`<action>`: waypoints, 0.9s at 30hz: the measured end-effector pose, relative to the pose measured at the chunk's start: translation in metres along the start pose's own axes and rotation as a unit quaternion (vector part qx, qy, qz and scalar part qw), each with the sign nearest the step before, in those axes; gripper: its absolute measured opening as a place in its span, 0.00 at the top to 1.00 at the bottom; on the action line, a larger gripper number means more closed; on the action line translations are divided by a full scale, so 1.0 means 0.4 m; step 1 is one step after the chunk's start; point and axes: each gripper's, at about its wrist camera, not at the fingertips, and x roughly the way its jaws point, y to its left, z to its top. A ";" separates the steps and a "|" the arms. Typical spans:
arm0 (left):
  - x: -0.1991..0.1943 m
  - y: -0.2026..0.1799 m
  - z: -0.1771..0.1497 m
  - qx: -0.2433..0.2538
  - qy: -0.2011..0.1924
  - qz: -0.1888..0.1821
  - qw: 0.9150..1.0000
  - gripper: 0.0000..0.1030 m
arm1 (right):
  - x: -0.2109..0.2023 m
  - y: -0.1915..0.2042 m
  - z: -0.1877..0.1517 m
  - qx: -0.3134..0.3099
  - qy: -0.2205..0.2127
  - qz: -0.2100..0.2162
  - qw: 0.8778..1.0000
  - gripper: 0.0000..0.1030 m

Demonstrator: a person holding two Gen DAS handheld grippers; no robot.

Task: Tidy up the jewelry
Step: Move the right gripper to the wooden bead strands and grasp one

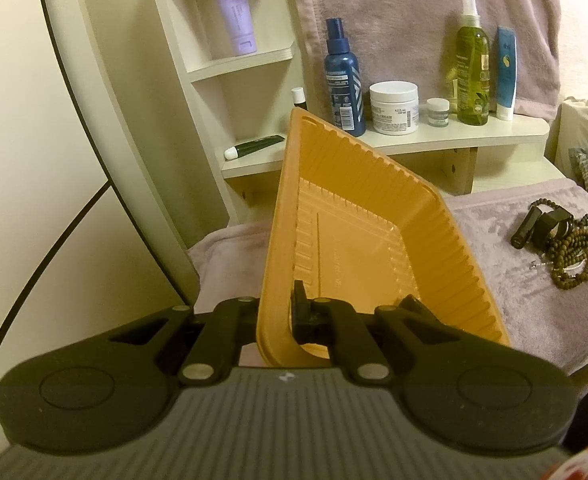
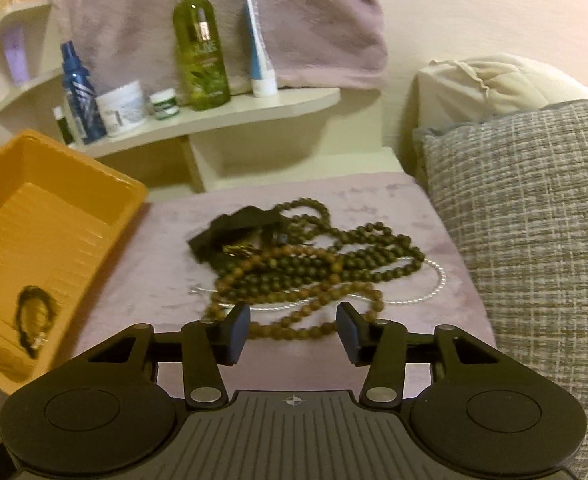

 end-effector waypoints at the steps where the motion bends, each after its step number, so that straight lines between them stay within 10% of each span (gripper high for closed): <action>1: 0.000 0.000 0.000 0.000 0.000 0.000 1.000 0.95 | 0.002 -0.003 -0.002 -0.003 -0.002 -0.010 1.000 0.53; 10: 0.000 0.001 0.002 -0.003 0.001 0.000 1.000 0.95 | 0.040 -0.076 0.003 0.044 0.002 -0.061 0.997 0.54; 18: 0.001 0.001 0.002 -0.005 0.001 0.000 1.000 0.95 | 0.071 -0.079 0.013 0.020 0.011 -0.071 0.997 0.92; 27: 0.000 0.001 0.001 -0.006 0.000 0.000 1.000 0.95 | -0.023 -0.031 0.046 -0.010 -0.038 -0.057 0.998 0.94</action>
